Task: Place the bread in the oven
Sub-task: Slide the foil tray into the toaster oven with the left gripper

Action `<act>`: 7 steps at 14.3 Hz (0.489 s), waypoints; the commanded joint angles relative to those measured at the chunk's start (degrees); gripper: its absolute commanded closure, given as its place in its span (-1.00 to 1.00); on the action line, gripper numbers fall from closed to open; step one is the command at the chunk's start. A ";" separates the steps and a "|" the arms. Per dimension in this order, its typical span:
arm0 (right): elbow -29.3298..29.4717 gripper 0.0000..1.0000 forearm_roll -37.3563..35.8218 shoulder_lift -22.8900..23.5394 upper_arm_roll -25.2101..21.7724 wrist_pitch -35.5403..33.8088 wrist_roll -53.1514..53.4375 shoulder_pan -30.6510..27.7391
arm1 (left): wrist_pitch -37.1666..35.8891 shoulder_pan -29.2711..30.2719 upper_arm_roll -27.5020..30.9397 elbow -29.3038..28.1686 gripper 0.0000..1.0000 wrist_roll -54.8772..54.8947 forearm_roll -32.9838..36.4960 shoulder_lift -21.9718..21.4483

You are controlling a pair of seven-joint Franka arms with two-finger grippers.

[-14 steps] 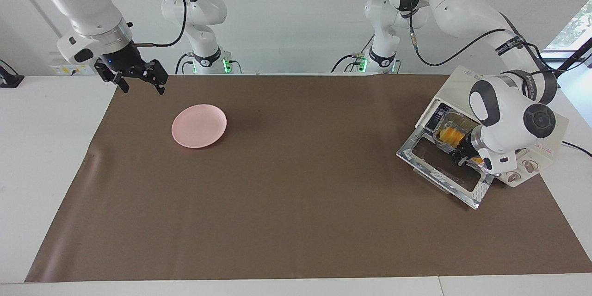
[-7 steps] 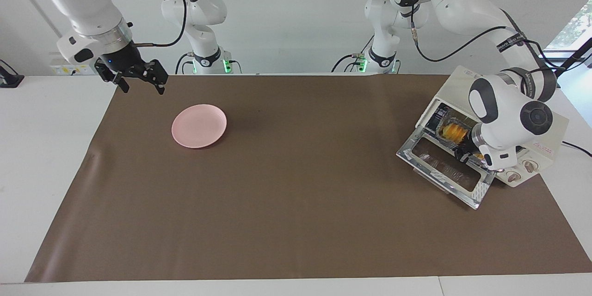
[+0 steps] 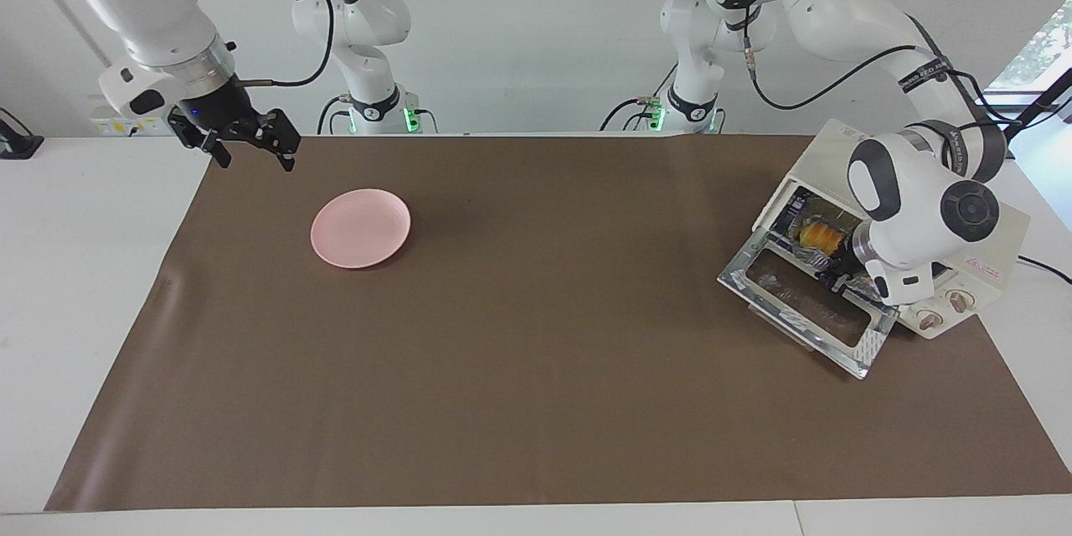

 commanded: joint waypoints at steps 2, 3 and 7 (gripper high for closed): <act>-1.23 -1.00 1.09 -1.15 0.43 -0.09 0.32 -0.65 | 1.63 -0.96 -0.15 -1.91 -1.00 2.07 2.37 -1.87; -1.23 -1.00 1.09 -1.06 0.43 -0.09 0.32 -0.64 | 1.98 -1.31 -0.41 -1.65 -1.00 2.86 3.86 -1.87; -1.23 -1.00 1.09 -1.15 0.51 -0.09 0.32 -0.64 | 3.04 -2.71 -0.50 -0.06 -1.00 6.37 4.58 -1.26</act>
